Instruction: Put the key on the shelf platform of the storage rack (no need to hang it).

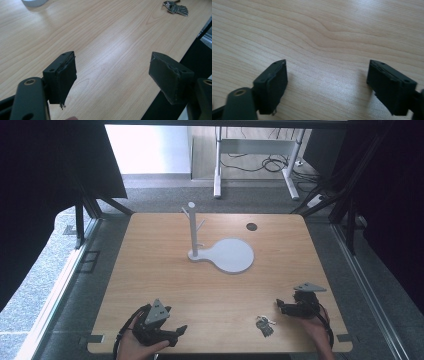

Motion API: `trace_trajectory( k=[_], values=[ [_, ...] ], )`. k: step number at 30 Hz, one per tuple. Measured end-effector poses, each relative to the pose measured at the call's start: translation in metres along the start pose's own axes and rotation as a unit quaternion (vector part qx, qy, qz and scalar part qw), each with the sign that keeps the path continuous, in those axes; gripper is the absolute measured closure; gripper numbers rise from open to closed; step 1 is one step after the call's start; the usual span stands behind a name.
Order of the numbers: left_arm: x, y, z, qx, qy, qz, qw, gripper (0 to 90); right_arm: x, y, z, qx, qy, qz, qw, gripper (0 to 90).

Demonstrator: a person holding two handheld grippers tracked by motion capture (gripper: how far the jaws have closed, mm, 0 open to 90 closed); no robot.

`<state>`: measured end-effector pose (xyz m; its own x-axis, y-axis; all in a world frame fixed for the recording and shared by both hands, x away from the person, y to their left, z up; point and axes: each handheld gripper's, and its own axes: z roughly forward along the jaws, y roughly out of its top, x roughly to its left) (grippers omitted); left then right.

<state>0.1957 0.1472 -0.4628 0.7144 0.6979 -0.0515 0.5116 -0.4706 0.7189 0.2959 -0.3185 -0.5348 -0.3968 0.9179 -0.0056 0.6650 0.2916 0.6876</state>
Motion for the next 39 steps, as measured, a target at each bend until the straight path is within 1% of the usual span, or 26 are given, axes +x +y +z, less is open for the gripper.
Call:
trace_trajectory(
  k=[1, 2, 6, 8, 12, 23, 27, 34, 38, 39],
  values=[
    [0.001, 0.0, 0.0, 0.0, 0.001, -0.001, 1.0, 22.5, 0.0, 0.001, 0.0, 0.001, 0.002, -0.003, 1.0, 21.4],
    [0.003, -0.001, 0.0, -0.001, 0.003, -0.004, 1.0, 22.5, -0.001, 0.001, -0.001, 0.003, 0.002, -0.001, 1.0, 23.2],
    [0.004, -0.002, 0.0, 0.0, 0.003, -0.005, 1.0, 22.6, -0.002, 0.001, -0.003, 0.004, 0.006, 0.0, 1.0, 26.6],
    [0.004, -0.002, 0.0, 0.0, 0.002, -0.005, 1.0, 22.5, -0.002, 0.001, -0.004, 0.004, 0.012, 0.002, 0.9999, 26.9],
    [0.004, -0.002, 0.001, 0.0, 0.001, -0.005, 1.0, 22.5, -0.002, 0.002, -0.004, 0.007, 0.015, 0.002, 0.9999, 27.2],
    [0.005, -0.002, 0.001, 0.001, 0.002, -0.007, 1.0, 22.5, -0.003, 0.0, -0.006, 0.012, 0.012, 0.001, 0.9999, 27.1],
    [0.005, -0.002, 0.001, 0.001, 0.001, -0.008, 1.0, 22.5, -0.001, 0.002, -0.009, 0.012, 0.016, -0.006, 0.9998, 29.0],
    [0.007, -0.002, -0.003, -0.003, 0.005, -0.011, 0.9999, 22.5, 0.0, 0.006, -0.017, 0.005, 0.023, -0.008, 0.9997, 29.9],
    [0.008, -0.002, -0.005, -0.006, 0.007, -0.013, 0.9999, 22.5, 0.002, 0.009, -0.02, 0.007, 0.028, -0.011, 0.9995, 31.0],
    [0.008, -0.002, -0.006, -0.006, 0.008, -0.013, 0.9999, 22.5, 0.004, 0.01, -0.021, 0.013, 0.032, -0.016, 0.9993, 31.1]
  ],
)
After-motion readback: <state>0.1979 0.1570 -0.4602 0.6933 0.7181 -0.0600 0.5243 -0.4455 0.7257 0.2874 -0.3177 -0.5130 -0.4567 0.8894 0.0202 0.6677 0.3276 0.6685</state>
